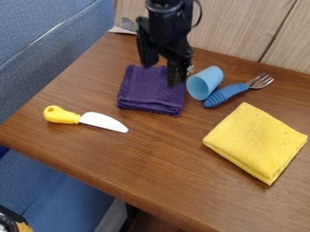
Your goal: Move the purple towel beside the blue cup
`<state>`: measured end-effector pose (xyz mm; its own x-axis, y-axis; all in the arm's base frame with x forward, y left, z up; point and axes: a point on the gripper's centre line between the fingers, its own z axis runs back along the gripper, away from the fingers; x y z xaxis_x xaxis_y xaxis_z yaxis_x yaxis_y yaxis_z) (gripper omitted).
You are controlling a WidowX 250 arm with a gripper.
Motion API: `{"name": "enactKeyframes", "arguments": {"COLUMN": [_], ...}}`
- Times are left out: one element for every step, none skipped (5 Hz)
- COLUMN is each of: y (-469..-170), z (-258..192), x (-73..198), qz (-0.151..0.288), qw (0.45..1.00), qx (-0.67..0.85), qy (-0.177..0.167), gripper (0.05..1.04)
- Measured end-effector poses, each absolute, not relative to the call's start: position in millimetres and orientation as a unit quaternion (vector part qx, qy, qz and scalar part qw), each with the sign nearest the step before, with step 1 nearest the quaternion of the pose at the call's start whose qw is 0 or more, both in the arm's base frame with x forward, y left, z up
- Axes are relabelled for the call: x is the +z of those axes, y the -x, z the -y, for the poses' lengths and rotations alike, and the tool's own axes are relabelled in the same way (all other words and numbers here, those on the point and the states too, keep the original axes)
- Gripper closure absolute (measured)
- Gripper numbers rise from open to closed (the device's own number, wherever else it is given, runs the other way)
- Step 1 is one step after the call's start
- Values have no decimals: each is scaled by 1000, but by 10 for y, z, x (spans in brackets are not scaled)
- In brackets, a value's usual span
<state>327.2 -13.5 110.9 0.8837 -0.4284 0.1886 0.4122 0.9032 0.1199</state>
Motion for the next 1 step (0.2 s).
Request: {"name": "enactKeyframes", "arguments": {"y": [-3275], "z": [138], "x": [1123], "qz": [108], "qw": [969], "qx": [-220], "qy": [-39], "gripper": [85]}}
